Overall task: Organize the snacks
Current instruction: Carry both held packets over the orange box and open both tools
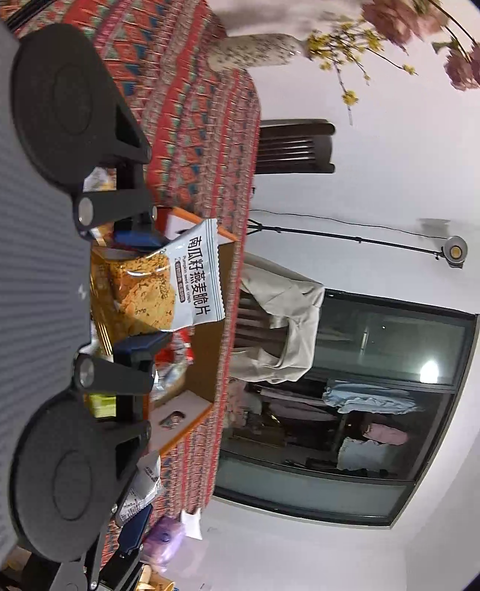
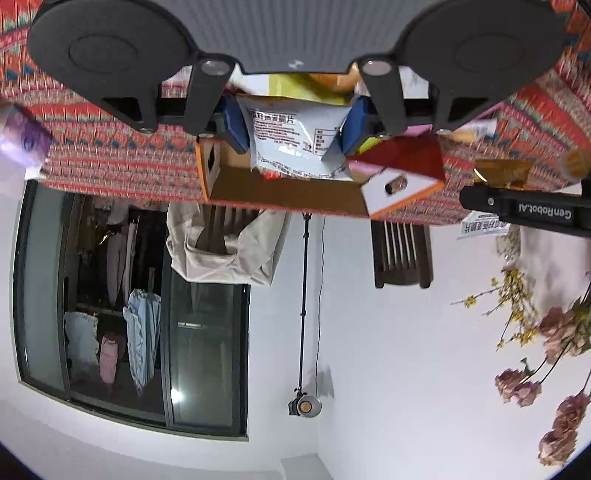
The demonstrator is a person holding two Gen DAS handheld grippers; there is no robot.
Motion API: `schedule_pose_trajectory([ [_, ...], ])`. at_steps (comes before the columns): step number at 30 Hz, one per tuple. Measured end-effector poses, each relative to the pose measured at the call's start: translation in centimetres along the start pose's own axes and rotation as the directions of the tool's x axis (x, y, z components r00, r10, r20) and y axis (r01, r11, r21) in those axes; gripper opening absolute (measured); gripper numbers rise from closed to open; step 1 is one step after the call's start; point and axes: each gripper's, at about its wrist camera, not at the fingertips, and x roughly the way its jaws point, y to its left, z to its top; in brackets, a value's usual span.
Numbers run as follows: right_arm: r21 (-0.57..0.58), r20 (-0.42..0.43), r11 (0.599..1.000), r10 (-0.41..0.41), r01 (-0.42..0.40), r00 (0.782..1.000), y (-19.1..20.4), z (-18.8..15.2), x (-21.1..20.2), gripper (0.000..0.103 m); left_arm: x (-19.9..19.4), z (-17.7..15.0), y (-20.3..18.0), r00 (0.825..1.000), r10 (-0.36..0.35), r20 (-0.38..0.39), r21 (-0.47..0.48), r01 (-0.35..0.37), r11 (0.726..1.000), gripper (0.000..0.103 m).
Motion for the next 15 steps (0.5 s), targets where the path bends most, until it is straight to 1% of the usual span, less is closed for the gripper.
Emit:
schedule_pose_trajectory([
  [4, 0.011, 0.009, 1.000, -0.014, 0.014, 1.000, -0.2, 2.2, 2.3, 0.055, 1.7, 2.3, -0.1, 1.000, 0.003, 0.024, 0.008, -0.004, 1.000, 0.047],
  [9, 0.015, 0.002, 1.000, -0.023, 0.023, 1.000, -0.1, 4.4, 5.6, 0.055, 4.3, 4.6, -0.3, 0.999, 0.023, 0.050, -0.002, -0.023, 1.000, 0.047],
  [15, 0.012, -0.016, 0.999, -0.046, 0.046, 0.999, -0.3, 6.1, 9.5, 0.055, 7.9, 6.8, -0.3, 0.998, 0.043, 0.047, -0.018, -0.042, 0.999, 0.047],
])
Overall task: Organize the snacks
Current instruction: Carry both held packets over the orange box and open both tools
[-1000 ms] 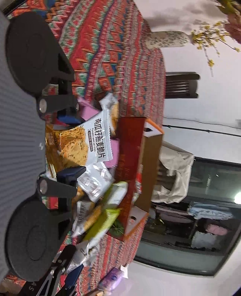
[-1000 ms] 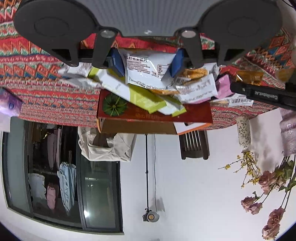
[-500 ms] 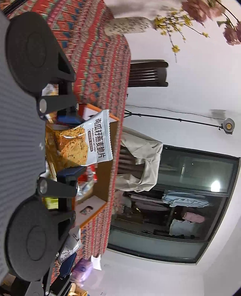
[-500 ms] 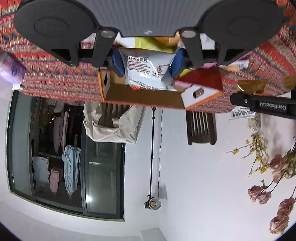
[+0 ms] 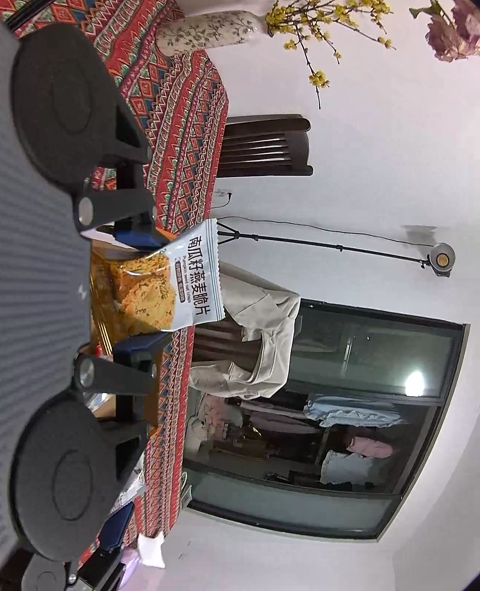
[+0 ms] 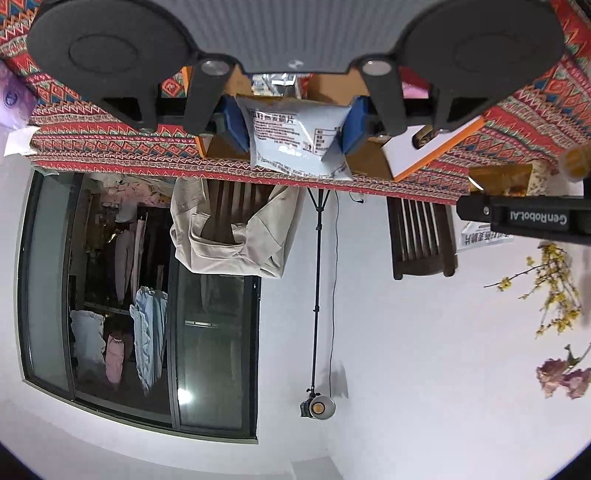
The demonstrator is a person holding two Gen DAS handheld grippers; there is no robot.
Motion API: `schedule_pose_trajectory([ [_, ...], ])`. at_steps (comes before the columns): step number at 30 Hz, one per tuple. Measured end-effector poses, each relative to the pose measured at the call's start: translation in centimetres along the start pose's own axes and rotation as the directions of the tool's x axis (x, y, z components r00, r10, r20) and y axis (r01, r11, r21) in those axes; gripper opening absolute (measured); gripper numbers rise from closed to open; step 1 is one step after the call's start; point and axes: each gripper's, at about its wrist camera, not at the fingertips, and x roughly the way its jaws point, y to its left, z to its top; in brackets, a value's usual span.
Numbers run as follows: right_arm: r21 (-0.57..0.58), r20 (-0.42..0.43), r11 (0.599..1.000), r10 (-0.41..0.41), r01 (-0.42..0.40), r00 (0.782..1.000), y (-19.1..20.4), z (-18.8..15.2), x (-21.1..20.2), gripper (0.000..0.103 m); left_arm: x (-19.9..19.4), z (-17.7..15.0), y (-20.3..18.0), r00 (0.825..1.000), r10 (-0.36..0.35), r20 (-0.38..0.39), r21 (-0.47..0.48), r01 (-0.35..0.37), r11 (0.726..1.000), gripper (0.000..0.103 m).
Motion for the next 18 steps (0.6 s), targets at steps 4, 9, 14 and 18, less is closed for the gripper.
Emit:
schedule_pose_trajectory([
  [4, 0.021, -0.019, 0.999, -0.025, 0.026, 1.000, -0.6, 0.8, 3.0, 0.055, 3.0, 0.9, -0.1, 1.000, 0.016, -0.018, -0.012, -0.016, 1.000, 0.047],
  [9, 0.052, -0.052, 0.996, -0.064, 0.067, 0.997, -1.9, 0.7, 6.7, 0.055, 7.1, 0.6, -0.3, 0.998, 0.045, -0.048, -0.018, -0.046, 0.999, 0.047],
  [14, 0.080, -0.083, 0.995, -0.061, 0.067, 0.995, -3.0, -1.3, 9.7, 0.055, 10.5, -1.1, 0.3, 0.994, 0.070, -0.083, -0.018, -0.071, 0.997, 0.047],
  [18, 0.051, -0.110, 0.996, -0.062, 0.067, 0.992, -3.0, -2.7, 10.9, 0.055, 12.3, -2.7, 0.2, 0.990, 0.075, -0.120, 0.020, -0.073, 0.997, 0.047],
])
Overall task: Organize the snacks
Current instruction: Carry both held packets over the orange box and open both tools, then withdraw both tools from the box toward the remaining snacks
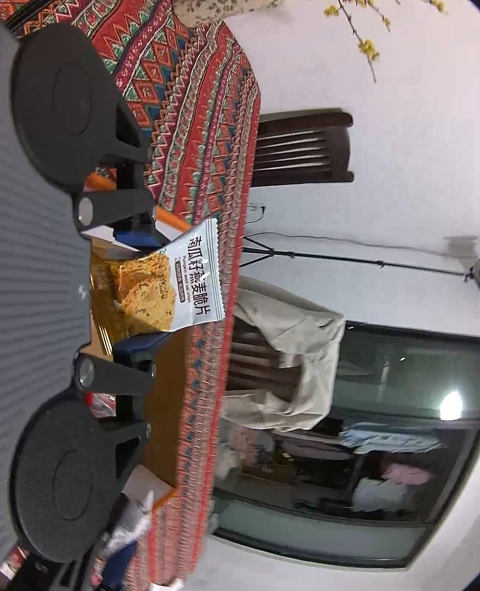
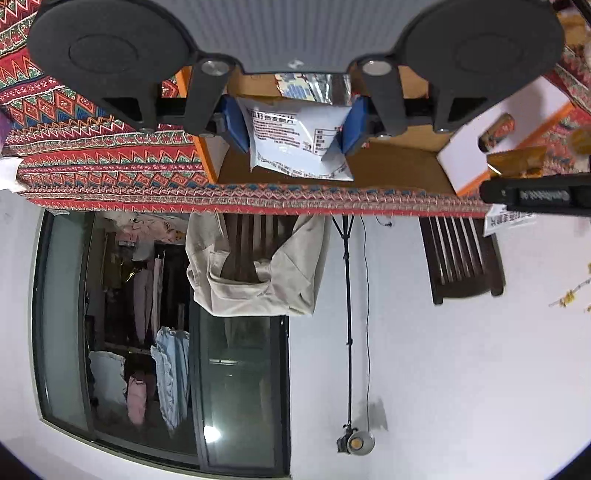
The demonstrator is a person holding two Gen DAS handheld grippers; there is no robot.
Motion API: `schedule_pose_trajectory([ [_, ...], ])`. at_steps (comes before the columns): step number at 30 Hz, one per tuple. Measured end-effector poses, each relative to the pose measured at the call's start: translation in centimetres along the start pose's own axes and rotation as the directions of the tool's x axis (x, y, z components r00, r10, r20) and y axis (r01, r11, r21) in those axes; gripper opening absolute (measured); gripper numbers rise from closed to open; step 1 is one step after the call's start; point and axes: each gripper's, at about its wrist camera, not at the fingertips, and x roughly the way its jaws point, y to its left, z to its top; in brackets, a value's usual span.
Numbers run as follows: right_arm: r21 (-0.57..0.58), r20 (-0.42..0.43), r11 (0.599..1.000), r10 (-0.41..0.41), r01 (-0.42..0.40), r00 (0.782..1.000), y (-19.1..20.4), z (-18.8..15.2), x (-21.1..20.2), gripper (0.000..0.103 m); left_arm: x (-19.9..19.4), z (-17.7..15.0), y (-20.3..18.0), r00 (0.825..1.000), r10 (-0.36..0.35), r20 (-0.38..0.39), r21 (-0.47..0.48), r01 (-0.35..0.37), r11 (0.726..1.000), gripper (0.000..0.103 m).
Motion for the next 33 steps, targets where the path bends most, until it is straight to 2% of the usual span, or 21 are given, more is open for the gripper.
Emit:
schedule_pose_trajectory([
  [6, -0.013, -0.045, 1.000, -0.003, 0.003, 0.999, 0.1, -1.1, 1.0, 0.056, 0.6, -1.0, 0.2, 1.000, 0.007, -0.020, 0.026, -0.007, 1.000, 0.049],
  [7, -0.010, -0.049, 1.000, -0.002, 0.002, 0.999, 0.1, -1.1, 1.0, 0.061, 0.6, -1.0, 0.2, 1.000, 0.004, -0.021, 0.027, -0.004, 1.000, 0.052],
  [8, -0.006, -0.051, 1.000, -0.002, 0.001, 0.999, -0.1, -1.1, 0.8, 0.067, 0.5, -1.2, 0.2, 1.000, 0.000, -0.019, 0.027, 0.001, 1.000, 0.066],
  [9, -0.001, -0.053, 1.000, 0.006, -0.006, 0.999, -0.2, -1.2, 0.8, 0.070, 0.3, -1.2, 0.2, 1.000, -0.001, -0.010, 0.024, 0.001, 1.000, 0.084],
  [11, 0.016, -0.056, 1.000, 0.027, -0.026, 0.998, -0.4, -1.3, 0.6, 0.094, -0.4, -1.3, 0.3, 1.000, -0.001, 0.030, 0.012, 0.001, 1.000, 0.102],
  [13, 0.022, -0.050, 0.999, 0.024, -0.023, 0.998, -0.5, -1.4, 0.3, 0.103, -1.0, -1.2, 0.3, 0.998, -0.006, 0.060, 0.008, 0.006, 1.000, 0.103],
  [21, 0.019, -0.025, 1.000, 0.003, -0.003, 1.000, -0.3, -1.0, -0.7, 0.103, -2.0, -0.4, 0.3, 0.997, -0.008, 0.070, -0.011, 0.009, 1.000, 0.103],
  [29, -0.014, 0.036, 1.000, 0.009, -0.008, 0.999, 0.5, -0.2, -5.3, 0.103, -7.0, 1.2, 0.9, 0.992, -0.007, 0.124, -0.032, 0.011, 0.999, 0.103],
  [33, -0.011, 0.038, 1.000, 0.021, -0.020, 0.999, 0.4, -0.5, -7.9, 0.103, -9.1, 0.8, 1.4, 0.994, 0.005, 0.113, -0.041, 0.000, 0.999, 0.103],
])
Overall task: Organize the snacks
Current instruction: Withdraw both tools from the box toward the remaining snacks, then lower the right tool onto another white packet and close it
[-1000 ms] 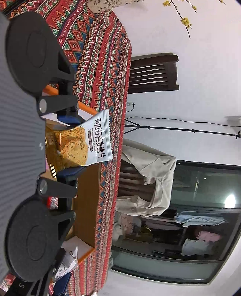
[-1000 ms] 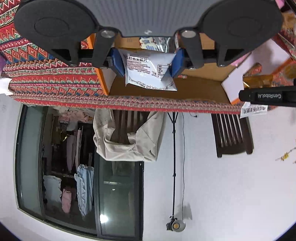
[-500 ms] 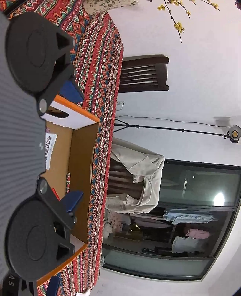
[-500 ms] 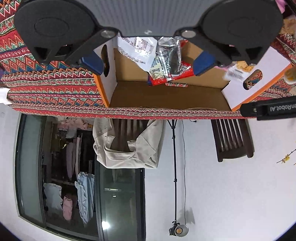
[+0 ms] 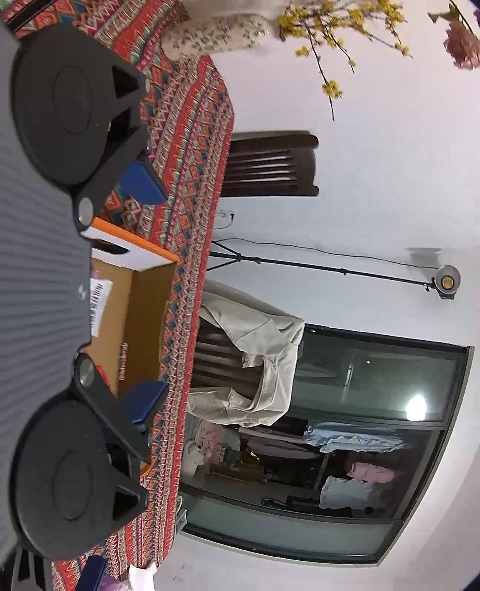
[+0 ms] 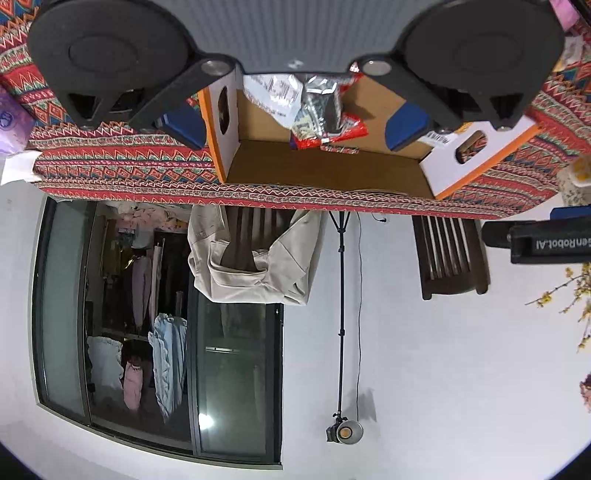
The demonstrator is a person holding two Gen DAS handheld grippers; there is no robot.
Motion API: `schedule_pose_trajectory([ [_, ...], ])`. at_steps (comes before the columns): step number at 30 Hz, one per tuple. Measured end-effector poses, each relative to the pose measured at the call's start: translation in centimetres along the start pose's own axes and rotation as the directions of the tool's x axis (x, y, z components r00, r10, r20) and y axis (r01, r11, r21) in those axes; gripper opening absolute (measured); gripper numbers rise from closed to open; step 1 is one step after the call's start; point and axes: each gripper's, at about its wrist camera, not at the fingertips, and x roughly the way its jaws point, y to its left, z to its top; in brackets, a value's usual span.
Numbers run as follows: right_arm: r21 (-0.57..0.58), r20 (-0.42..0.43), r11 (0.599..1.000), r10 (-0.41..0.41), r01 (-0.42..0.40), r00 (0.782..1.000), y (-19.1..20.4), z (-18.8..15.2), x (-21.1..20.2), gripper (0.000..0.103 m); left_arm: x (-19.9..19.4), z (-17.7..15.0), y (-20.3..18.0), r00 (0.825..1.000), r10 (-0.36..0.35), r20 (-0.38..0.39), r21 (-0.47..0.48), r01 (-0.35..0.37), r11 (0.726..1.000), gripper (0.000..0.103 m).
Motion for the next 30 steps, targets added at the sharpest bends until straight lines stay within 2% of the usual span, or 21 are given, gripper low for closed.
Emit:
schedule_pose_trajectory([
  [6, -0.028, 0.010, 1.000, -0.010, 0.010, 1.000, 0.7, -0.9, -4.1, 0.103, -3.6, -1.0, 0.4, 1.000, 0.009, -0.007, 0.015, -0.009, 1.000, 0.103],
  [14, -0.024, -0.028, 0.999, -0.027, 0.026, 0.999, 0.0, -3.8, -7.8, 0.103, -6.8, -3.2, 0.8, 0.999, 0.021, -0.047, 0.046, -0.019, 0.999, 0.103],
  [30, -0.032, -0.118, 0.998, -0.053, 0.049, 0.992, -1.6, -8.7, -10.9, 0.103, -10.0, -8.3, 2.7, 0.989, 0.060, -0.135, 0.051, -0.054, 0.997, 0.103],
])
